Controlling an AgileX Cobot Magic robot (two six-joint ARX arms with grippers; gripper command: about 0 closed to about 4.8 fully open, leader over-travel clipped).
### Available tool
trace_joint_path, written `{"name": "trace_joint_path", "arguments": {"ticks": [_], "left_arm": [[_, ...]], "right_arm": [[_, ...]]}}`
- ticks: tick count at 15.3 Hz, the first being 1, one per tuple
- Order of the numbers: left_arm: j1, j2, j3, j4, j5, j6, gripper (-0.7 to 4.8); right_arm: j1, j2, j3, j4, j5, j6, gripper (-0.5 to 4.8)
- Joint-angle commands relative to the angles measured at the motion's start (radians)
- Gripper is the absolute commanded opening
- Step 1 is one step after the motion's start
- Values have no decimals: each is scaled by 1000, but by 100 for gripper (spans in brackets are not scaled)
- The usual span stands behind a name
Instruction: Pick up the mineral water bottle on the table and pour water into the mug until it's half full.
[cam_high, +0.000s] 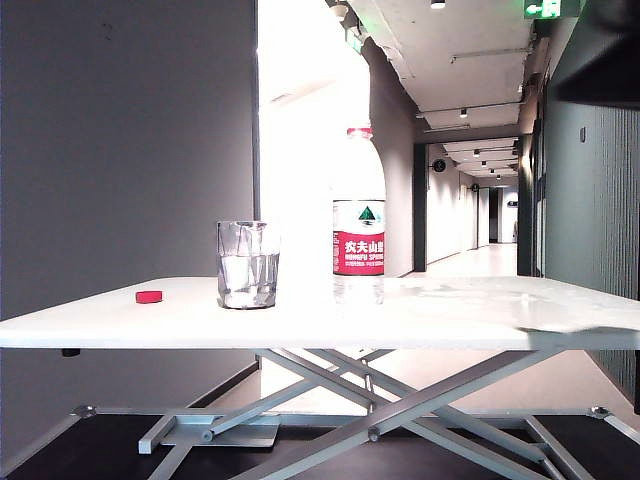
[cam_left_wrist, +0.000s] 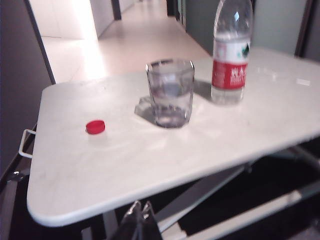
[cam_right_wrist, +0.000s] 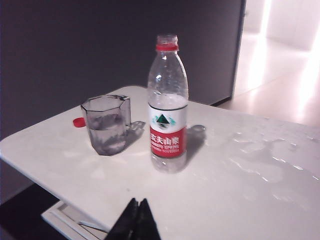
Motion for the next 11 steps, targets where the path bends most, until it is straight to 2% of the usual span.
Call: {"name": "trace_joint_path", "arguments": {"ticks": [1, 2, 4, 7, 11], "left_arm": [[1, 0, 2, 52, -16, -20, -5], [1, 0, 2, 53, -36, -27, -5], [1, 0, 2, 58, -72, -34, -5], [1, 0, 2, 87, -72, -32, -5], [1, 0, 2, 128, -114, -30, -5]], "right_arm": [[0, -174, -28, -200, 113, -8, -7], [0, -227, -42, -219, 113, -17, -7], [0, -402, -84, -297, 190, -27, -7], [-6, -563, -124, -392, 248, -31, -7], [-7, -719, -199, -427, 298, 0, -7]]}}
